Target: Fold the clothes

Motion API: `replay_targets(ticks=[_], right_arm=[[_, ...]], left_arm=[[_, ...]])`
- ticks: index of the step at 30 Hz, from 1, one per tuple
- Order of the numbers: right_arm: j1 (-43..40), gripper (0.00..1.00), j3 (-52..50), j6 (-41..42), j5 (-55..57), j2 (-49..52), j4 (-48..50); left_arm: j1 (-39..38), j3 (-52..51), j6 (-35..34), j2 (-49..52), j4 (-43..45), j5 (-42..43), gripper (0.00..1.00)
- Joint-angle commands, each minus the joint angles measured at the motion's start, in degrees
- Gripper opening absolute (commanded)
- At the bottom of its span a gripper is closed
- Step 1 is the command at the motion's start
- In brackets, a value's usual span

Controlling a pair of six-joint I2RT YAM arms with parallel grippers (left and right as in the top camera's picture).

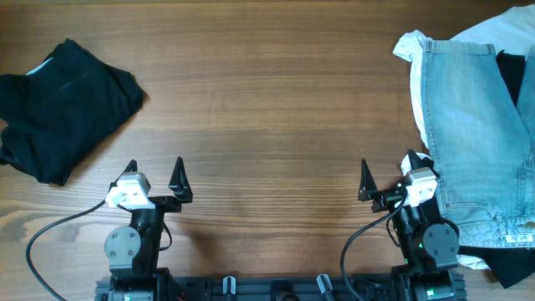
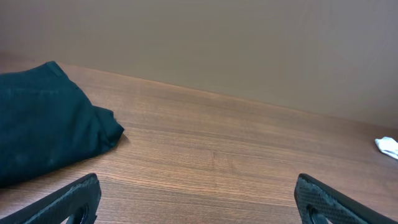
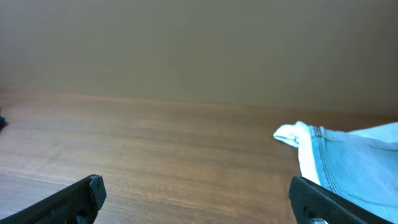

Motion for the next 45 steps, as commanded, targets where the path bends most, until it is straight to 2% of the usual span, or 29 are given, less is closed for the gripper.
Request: replay_targets(ticks=[1,5,8,13,17,19,22,24,27,30,31,33,40,45], right_arm=[[0.1,1.0,3.8,1.3,6.0,2.9,-2.2],[0.1,1.0,10.9,1.3,9.4,15.1,-5.7],[0.1,1.0,19.2,1.3,9.5,30.0,-7.9],[-1.1,1.0,41.2,0.9,9.4,58.0,-26.2],[-1.7,1.0,47.6,1.1,6.6,69.8,-29.0],[-3.1,1.0,47.6,2.4,11.9,72.5,-29.2],[-10.1,1.0,47.6,15.4,26.2,78.3,-29.2],[-15.5,0.99,47.6,17.9,25.0,83.0,-29.0],[-20.0,0.93,47.6,17.7,24.8,89.4,-28.8],[-20.9,0.81,47.6,17.7,24.9,93.3,-29.1],[-20.9,0.77,47.6,17.8,25.3,93.4,-29.0],[-20.9,0.77,47.6,17.7,26.2,93.3,-27.6],[-20.9,0.58,47.6,20.8,33.1,93.3,-26.9],[-20.9,0.58,47.6,19.3,33.0,93.3,-23.5]], left_arm=[[0.2,0.6,-0.3,0.4,-0.7,1.6,1.0],[0.2,6.6,-0.3,8.5,-1.8,1.5,1.0],[0.2,15.2,-0.3,21.4,-6.5,1.4,1.0],[0.2,34.7,-0.3,44.9,-20.8,1.4,1.0],[0.2,39.6,-0.3,51.4,-25.2,1.6,1.0],[0.2,39.6,-0.3,52.0,-25.2,1.6,1.0],[0.2,39.6,-0.3,52.0,-25.2,1.6,1.0],[0.2,39.6,-0.3,52.0,-25.2,1.6,1.0],[0.2,39.6,-0.3,52.0,-25.2,1.6,1.0],[0.2,39.6,-0.3,52.1,-25.2,1.6,1.0],[0.2,39.6,-0.3,52.1,-25.2,1.6,1.0],[0.2,39.6,-0.3,52.1,-25.2,1.6,1.0],[0.2,39.6,-0.3,52.1,-25.4,1.8,1.0],[0.2,39.6,-0.3,52.1,-25.4,1.8,1.0]])
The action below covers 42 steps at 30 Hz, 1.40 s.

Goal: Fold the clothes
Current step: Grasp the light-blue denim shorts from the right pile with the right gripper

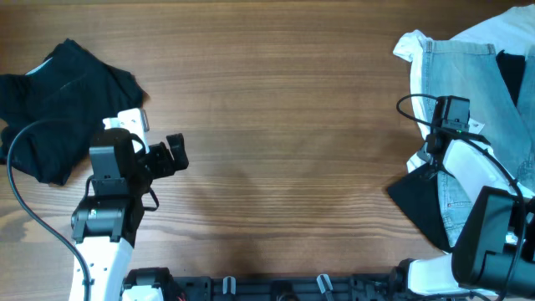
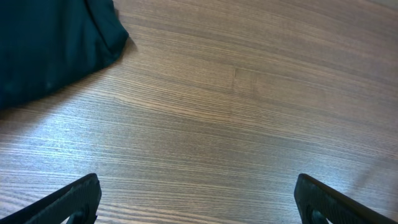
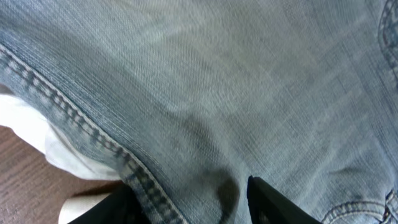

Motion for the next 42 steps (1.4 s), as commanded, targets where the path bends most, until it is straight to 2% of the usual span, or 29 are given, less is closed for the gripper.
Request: replay_targets(ticks=[1,5,6,10,14,15,17,18,22,26,28,30,31,32,33,36,37,39,41,42], right_arm=[[-0.2,0.61,0.9,-0.4,2.2,0.6,1.4],[-0.2,0.61,1.0,-0.4,2.2,0.6,2.5],[-0.2,0.56,1.0,-0.4,2.2,0.6,2.3],[-0.2,0.04,1.0,-0.4,-2.2,0.6,1.0],[-0.1,0.04,3.9,-6.3,-11.6,-2.2,-3.1],[-0.1,0.04,7.1,-10.0,-19.4,-4.7,-5.3],[0.3,0.04,14.7,-13.8,-45.7,-10.6,-8.1],[1.6,0.04,15.3,-12.2,-50.0,-12.8,-7.9],[7.7,0.05,14.6,-10.3,-49.5,-11.9,-12.9],[16.0,0.07,14.0,-9.3,-50.4,-7.3,-12.7],[21.8,0.08,14.0,-8.7,-62.2,-6.1,-4.0],[26.2,0.09,14.0,-2.7,-72.8,-6.1,9.6],[29.2,0.09,14.0,0.0,-73.5,-6.1,17.2],[31.9,0.11,14.0,0.0,-70.9,-6.1,21.1],[34.5,0.2,14.0,0.0,-64.5,-5.9,21.9],[40.7,0.27,14.0,3.0,-45.2,-3.7,18.9],[42.0,0.33,14.0,4.4,-42.8,-2.2,18.9],[42.9,0.66,14.0,4.3,-42.0,0.8,20.4],[41.9,0.93,14.0,4.2,-35.5,0.9,18.8],[40.3,1.0,14.0,4.2,-31.7,0.2,17.0]], left_arm=[[0.2,1.1,-0.3,0.2,0.2,0.9,1.0],[0.2,1.1,-0.3,0.2,0.2,0.9,1.0],[0.2,1.1,-0.3,0.2,0.2,0.9,1.0],[0.2,1.1,-0.3,0.2,0.2,0.9,1.0],[0.2,1.1,-0.3,0.2,0.3,0.9,1.0],[0.2,1.1,-0.3,0.2,0.5,0.9,1.0],[0.2,1.1,-0.3,0.2,0.6,0.9,1.0],[0.2,1.1,-0.3,0.3,0.6,0.9,1.0],[0.2,1.1,-0.3,0.3,0.6,1.0,1.0],[0.2,1.1,-0.3,0.3,0.6,1.0,1.0],[0.2,1.1,-0.3,0.3,0.6,1.4,1.0],[0.2,1.1,-0.3,0.3,0.6,1.4,1.0],[0.2,1.1,-0.3,0.3,0.6,1.4,1.0],[0.2,1.1,-0.3,0.3,0.6,1.4,1.0],[0.2,1.1,-0.3,0.3,0.6,1.4,1.0],[0.2,1.1,-0.3,0.4,0.6,1.4,1.0],[0.2,1.1,-0.3,0.5,0.7,1.4,1.0],[0.2,1.1,-0.3,0.9,0.7,3.6,1.0],[0.2,1.1,-0.3,1.3,1.5,8.5,1.0],[0.2,1.1,-0.3,1.4,2.0,12.9,1.0]])
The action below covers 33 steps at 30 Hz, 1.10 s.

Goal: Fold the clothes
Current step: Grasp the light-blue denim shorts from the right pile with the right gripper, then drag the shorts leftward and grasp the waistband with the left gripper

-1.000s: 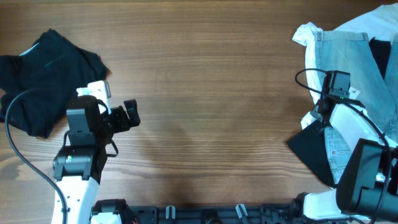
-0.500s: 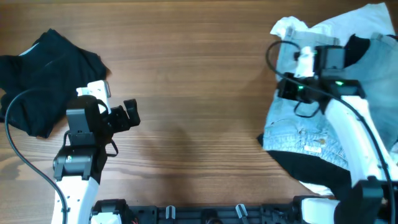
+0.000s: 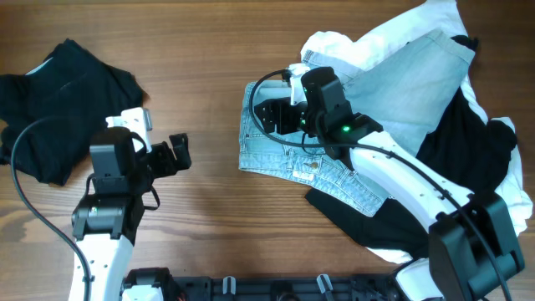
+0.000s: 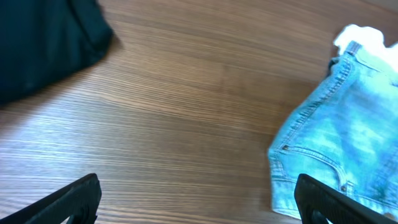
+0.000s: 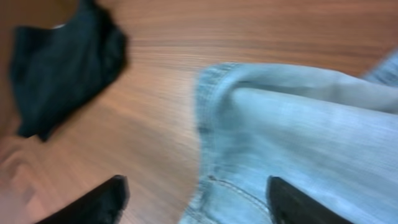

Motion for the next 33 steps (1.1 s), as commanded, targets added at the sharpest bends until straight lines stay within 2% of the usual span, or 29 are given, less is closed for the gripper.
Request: replay_targets(ticks=[1,3,4,6,9,12,15,17,19,20,21,22,23,24,25,26,29,31,33], right_arm=[[-3.9,1.0,0.9,0.6,12.5,-1.3,-3.8],[-9.1,1.0,0.9,0.5,13.4,-3.7,-9.9],[-12.7,1.0,0.9,0.5,13.4,-4.6,-14.1],[-19.4,1.0,0.9,0.6,13.4,-4.8,-21.8],[-25.2,1.0,0.9,0.5,13.4,-4.8,-27.7],[-28.0,1.0,0.9,0.6,13.4,-4.8,-30.1],[-28.6,1.0,0.9,0.6,13.4,-4.8,-31.0],[-28.6,1.0,0.9,0.6,13.4,-4.8,-31.2],[-28.6,1.0,0.9,0.6,13.4,-4.8,-31.3],[-28.6,1.0,0.9,0.6,13.4,-4.8,-31.3],[-28.6,1.0,0.9,0.6,13.4,-4.8,-31.4],[-28.6,1.0,0.9,0.6,13.4,-4.8,-31.5],[-28.6,1.0,0.9,0.6,13.4,-4.8,-31.6],[-28.6,1.0,0.9,0.6,13.4,-4.8,-31.6],[-28.6,1.0,0.9,0.6,13.4,-4.8,-31.6],[-28.6,1.0,0.9,0.6,13.4,-4.8,-31.7],[-28.6,1.0,0.9,0.5,14.8,-4.8,-32.8],[-28.6,1.0,0.9,0.5,19.0,-4.8,-34.3],[-28.6,1.0,0.9,0.5,21.2,-4.8,-35.0]], left_arm=[[0.2,1.0,-0.3,0.5,1.4,12.4,1.0],[0.2,1.0,-1.0,1.1,2.9,18.2,1.0],[0.2,1.0,-3.7,2.1,3.7,18.4,1.0],[-0.5,1.0,-8.2,7.2,4.1,18.6,1.0],[-5.8,1.0,-10.1,16.9,5.9,21.0,1.0],[-12.6,1.0,-14.5,27.2,10.1,21.0,1.0],[-18.6,1.0,-22.2,37.6,13.1,21.0,0.99],[-20.4,1.0,-23.8,41.1,15.6,21.0,0.95],[-20.4,1.0,-24.6,41.4,18.7,21.0,0.82],[-20.4,1.0,-24.6,41.4,19.2,21.0,0.69],[-20.4,1.0,-24.5,41.4,19.3,21.0,0.62],[-20.4,1.0,-24.5,41.4,19.3,21.0,0.61],[-20.6,1.0,-24.5,41.4,19.3,21.0,0.47],[-20.6,1.0,-24.5,41.4,19.6,20.8,0.27],[-20.6,1.0,-24.5,41.4,20.5,19.9,0.13],[-20.6,1.0,-24.5,41.4,21.2,18.8,0.04],[-19.5,1.4,-24.2,40.7,20.5,17.3,0.04],[-13.6,5.8,-20.1,36.1,9.9,14.2,0.04],[-5.2,15.6,-12.2,29.9,-3.1,5.0,0.04]])
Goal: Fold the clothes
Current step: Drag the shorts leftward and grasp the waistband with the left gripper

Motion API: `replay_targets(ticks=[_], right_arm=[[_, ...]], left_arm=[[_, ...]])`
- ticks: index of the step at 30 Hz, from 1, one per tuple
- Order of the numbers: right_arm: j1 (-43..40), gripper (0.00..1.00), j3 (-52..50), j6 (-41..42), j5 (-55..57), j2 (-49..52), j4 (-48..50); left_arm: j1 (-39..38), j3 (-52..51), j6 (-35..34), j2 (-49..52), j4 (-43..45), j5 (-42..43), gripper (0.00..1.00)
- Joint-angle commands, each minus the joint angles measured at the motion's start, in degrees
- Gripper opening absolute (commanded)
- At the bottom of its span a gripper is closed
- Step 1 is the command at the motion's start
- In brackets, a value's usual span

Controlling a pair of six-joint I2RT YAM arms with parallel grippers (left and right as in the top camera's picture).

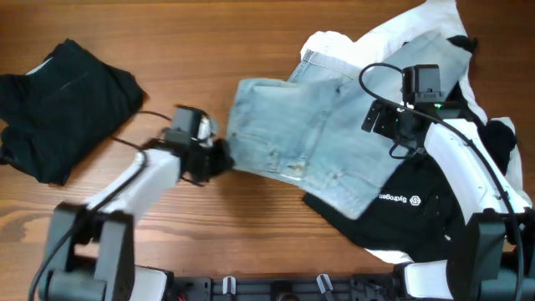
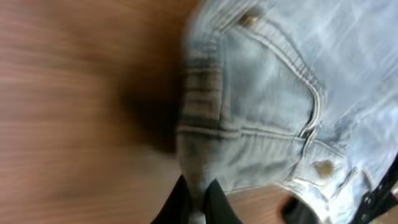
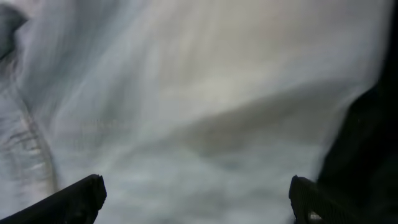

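Light-blue denim shorts lie spread across the table's middle, on top of a black garment with white print and a white garment. My left gripper is shut on the shorts' left edge. In the left wrist view its fingers pinch a fold of the denim just above the wood. My right gripper hovers open over the right part of the shorts. The right wrist view shows only blurred pale cloth between the spread fingers of that gripper.
A folded black garment sits at the far left. Bare wooden table lies between it and the shorts. The heap of clothes fills the right half, out to the right edge.
My left gripper was open over bare wood left of the shorts; it is now shut on their left edge. My right gripper has moved from that edge to the shorts' right part. The shorts lie flatter.
Both grippers rested open at the front edge, with the clothes heaped at the far right. Then my right gripper was down on the denim there. Then the heap reached the table's middle, my right gripper at the shorts' left end. Now my left gripper holds that end.
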Motion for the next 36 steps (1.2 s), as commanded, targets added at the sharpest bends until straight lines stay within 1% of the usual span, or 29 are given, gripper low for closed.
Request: replay_targets(ticks=[1,2,3,5,6,7,8,9,10,11,12,13,14,17,19,21,23,26,28,29,30,31,32,34,36], right_arm=[[-0.2,1.0,0.2,0.4,4.5,-1.0,-0.3],[-0.2,1.0,0.2,0.4,4.5,-1.0,-0.2],[-0.2,1.0,0.2,0.4,4.5,-1.0,-0.2],[-0.2,1.0,0.2,0.3,4.5,-1.0,-0.3],[-0.2,1.0,0.2,0.3,4.6,-1.0,-0.5],[-0.2,1.0,0.2,0.4,4.6,-1.0,-0.7],[-0.2,0.99,0.2,0.3,4.8,-1.0,-0.8],[-0.2,1.0,0.2,0.4,4.8,-1.0,-0.8],[-0.2,0.98,0.2,0.3,4.7,-1.0,-0.8],[-0.2,0.9,0.2,0.1,4.5,-1.0,-0.7],[-0.2,0.7,0.2,-0.2,4.1,-1.0,-0.3],[-0.2,0.57,0.2,-1.4,3.3,-1.0,0.5],[-0.2,0.49,0.2,-3.6,1.2,-1.0,2.2],[-0.2,0.28,0.2,-13.3,-9.8,-0.8,9.5],[-0.2,0.26,0.2,-15.4,-12.3,0.2,12.7],[-0.2,0.25,0.2,-17.0,-13.5,2.6,15.1],[-0.2,0.24,0.2,-18.5,-17.9,6.0,17.6],[-0.1,0.24,0.2,-21.0,-26.8,12.4,22.8],[0.0,0.23,0.2,-21.3,-30.7,15.2,26.3],[0.1,0.24,0.2,-20.6,-32.2,17.3,30.3],[0.4,0.27,0.2,-20.1,-30.4,20.7,35.4],[0.4,0.27,0.2,-18.7,-26.2,22.3,35.6],[0.3,0.27,0.2,-18.9,-23.9,23.2,35.1],[-0.8,0.27,0.2,-19.2,-15.5,25.7,33.4],[-2.9,0.28,0.2,-19.2,-10.2,26.7,31.7]], left_arm=[[15.1,17.0,10.7,-10.8,-12.2,-19.0,0.04],[18.7,20.2,10.7,-11.7,-12.5,-20.0,0.04],[23.3,23.4,10.7,-12.0,-11.0,-18.8,0.04],[29.0,24.0,10.7,-11.6,-7.2,-19.2,0.04],[31.4,24.0,10.7,-10.8,-6.7,-19.2,0.04],[32.8,24.0,10.7,-9.9,-6.7,-19.2,0.06],[33.8,24.0,10.7,-8.9,-7.1,-18.9,0.3],[34.2,24.0,10.7,-7.6,-8.1,-16.6,0.63],[34.2,24.0,10.7,-6.8,-9.1,-14.1,0.83],[33.8,24.0,10.7,-6.0,-10.6,-10.6,0.99],[32.9,24.0,10.7,-5.3,-12.5,-7.1,1.0],[32.1,24.0,10.7,-4.9,-13.9,-5.2,1.0],[30.8,24.0,10.7,-4.5,-15.5,-3.9,1.0],[25.2,24.0,10.7,-4.4,-21.6,-3.9,1.0],[20.9,23.4,10.9,-4.3,-22.8,-5.2,1.0],[16.6,21.7,10.9,-4.3,-22.6,-10.1,1.0],[13.3,19.5,10.9,-4.1,-22.4,-13.9,1.0],[9.6,15.4,10.9,-3.1,-21.5,-14.3,1.0],[8.6,13.7,10.9,-2.5,-21.1,-14.3,1.0],[8.2,12.3,10.8,-2.1,-20.7,-14.3,1.0],[7.9,11.0,10.7,-1.5,-20.5,-14.3,1.0],[7.9,11.0,10.7,-1.1,-20.6,-14.3,1.0],[7.9,11.0,10.7,-0.9,-20.5,-14.2,1.0],[7.9,11.0,10.7,-0.4,-20.4,-14.3,1.0],[7.9,11.0,10.7,-0.1,-20.5,-14.3,1.0]])
